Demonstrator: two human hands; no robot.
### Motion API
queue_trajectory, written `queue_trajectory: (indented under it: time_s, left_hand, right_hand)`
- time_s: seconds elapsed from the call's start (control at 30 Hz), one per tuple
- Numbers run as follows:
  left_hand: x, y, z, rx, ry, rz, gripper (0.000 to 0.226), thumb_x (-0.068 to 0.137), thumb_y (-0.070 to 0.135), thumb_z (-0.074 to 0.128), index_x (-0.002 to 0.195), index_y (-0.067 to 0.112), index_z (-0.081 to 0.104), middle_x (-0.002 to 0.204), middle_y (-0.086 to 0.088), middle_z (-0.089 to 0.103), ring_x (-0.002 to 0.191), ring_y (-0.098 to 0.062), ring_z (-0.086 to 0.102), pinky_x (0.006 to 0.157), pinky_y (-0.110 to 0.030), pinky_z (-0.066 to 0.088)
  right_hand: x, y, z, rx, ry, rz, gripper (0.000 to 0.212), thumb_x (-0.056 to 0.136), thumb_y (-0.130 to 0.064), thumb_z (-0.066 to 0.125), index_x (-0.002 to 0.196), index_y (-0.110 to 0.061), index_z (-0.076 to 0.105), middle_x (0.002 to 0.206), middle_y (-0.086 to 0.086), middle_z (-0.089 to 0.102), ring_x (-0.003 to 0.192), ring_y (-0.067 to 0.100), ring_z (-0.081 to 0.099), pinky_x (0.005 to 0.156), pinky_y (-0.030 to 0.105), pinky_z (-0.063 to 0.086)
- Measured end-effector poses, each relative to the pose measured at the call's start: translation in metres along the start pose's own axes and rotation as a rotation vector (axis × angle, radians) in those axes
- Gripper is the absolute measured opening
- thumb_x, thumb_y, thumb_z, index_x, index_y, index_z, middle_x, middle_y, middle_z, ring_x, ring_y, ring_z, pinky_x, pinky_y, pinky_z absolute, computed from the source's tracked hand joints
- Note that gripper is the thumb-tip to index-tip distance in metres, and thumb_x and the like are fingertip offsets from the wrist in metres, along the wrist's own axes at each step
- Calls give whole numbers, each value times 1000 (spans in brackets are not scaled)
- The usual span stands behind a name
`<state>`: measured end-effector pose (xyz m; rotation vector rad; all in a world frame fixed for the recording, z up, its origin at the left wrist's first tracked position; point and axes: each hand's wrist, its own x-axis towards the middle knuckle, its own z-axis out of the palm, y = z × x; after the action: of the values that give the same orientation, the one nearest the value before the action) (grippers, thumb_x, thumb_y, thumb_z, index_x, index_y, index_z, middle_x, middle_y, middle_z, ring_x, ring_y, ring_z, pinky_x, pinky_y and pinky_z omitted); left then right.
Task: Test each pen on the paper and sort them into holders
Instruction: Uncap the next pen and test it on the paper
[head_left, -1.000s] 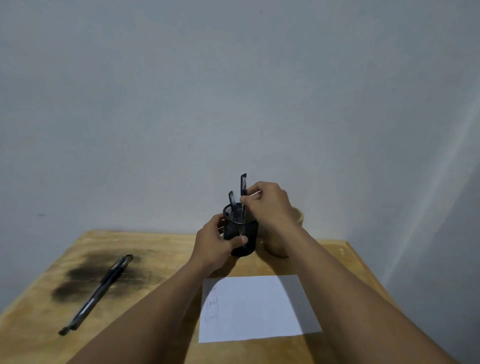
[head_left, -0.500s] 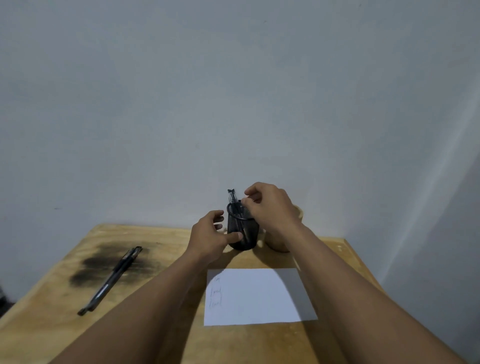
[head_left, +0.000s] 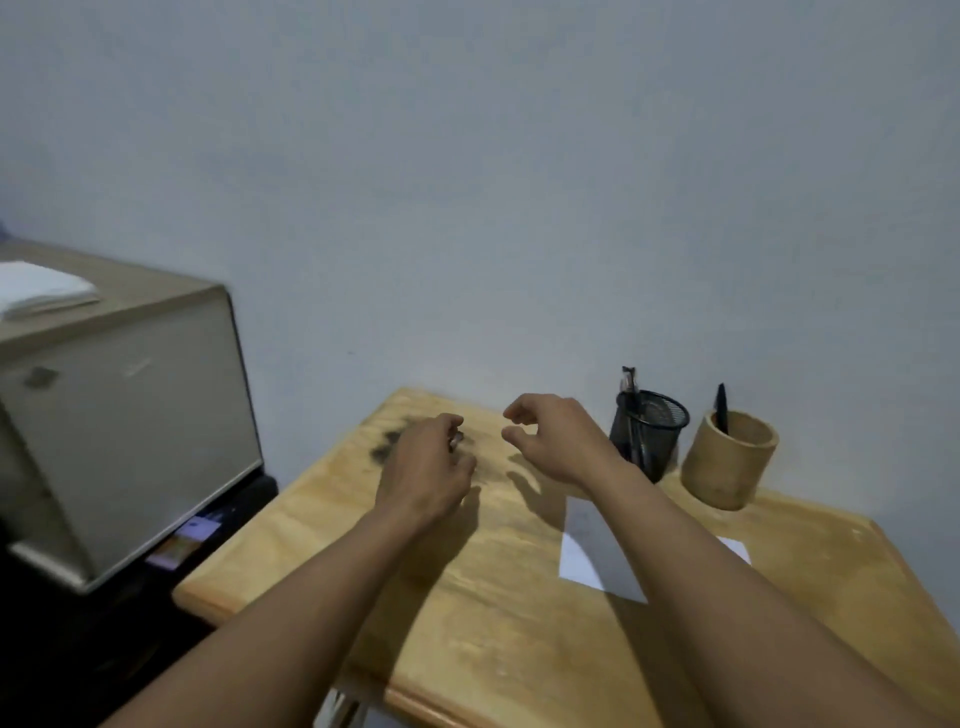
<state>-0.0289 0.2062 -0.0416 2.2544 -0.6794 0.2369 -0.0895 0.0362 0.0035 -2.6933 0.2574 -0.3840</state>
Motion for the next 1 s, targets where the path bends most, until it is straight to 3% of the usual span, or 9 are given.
queue_trajectory:
  time_s: [0.1, 0.2, 0.33, 0.57, 0.77, 0.9, 1.0]
  left_hand:
    - [-12, -15, -12, 44, 37, -38, 43, 86, 33, 68, 127, 20, 61, 122, 0, 68, 114, -23, 62, 93, -37, 51]
    - [-23, -29, -13, 69, 56, -102, 43, 86, 41, 64, 126, 24, 61, 123, 2, 67, 111, -23, 63, 92, -41, 53]
    - [-34, -43, -8, 141, 61, -124, 44, 87, 45, 60, 126, 25, 61, 117, 3, 68, 105, -21, 62, 88, -42, 53]
    - [-39, -52, 0, 175, 102, -114, 20, 87, 40, 61, 101, 28, 67, 99, 6, 67, 93, -18, 59, 80, -38, 51]
    - [-42, -56, 3, 173, 125, -105, 17, 91, 32, 60, 99, 24, 72, 108, 2, 65, 105, -21, 54, 85, -34, 47]
    - [-45, -52, 2, 290, 168, -87, 16, 90, 31, 64, 99, 26, 76, 122, 2, 66, 120, -22, 49, 97, -37, 42]
    - [-46, -49, -2, 345, 217, -60, 13, 91, 33, 64, 95, 30, 77, 110, 9, 70, 115, -21, 49, 94, -40, 39]
  right_hand:
    - [7, -18, 28, -31, -89, -57, 33, 96, -31, 61, 126, -21, 67, 128, 3, 70, 120, 23, 62, 99, 39, 51]
    - [11, -27, 55, -9, -82, -84, 27, 93, -31, 55, 117, -30, 68, 115, 2, 73, 101, 25, 66, 85, 41, 56]
    - [19, -27, 78, 6, -111, -136, 23, 95, -23, 53, 113, -27, 68, 105, -1, 72, 94, 24, 65, 82, 42, 56]
    - [29, -14, 95, 4, -83, -226, 20, 97, -22, 56, 108, -24, 72, 103, -2, 73, 95, 23, 65, 78, 35, 52]
    - [30, -7, 94, -16, -106, -274, 18, 98, -23, 58, 108, -22, 73, 106, -3, 69, 97, 20, 62, 83, 37, 52]
    - [28, -4, 91, -47, -124, -313, 14, 99, -21, 56, 102, -23, 70, 103, -4, 66, 96, 18, 59, 79, 34, 49]
    - [21, -3, 87, -47, -117, -326, 12, 99, -20, 55, 96, -24, 65, 96, -8, 63, 94, 18, 57, 73, 34, 45]
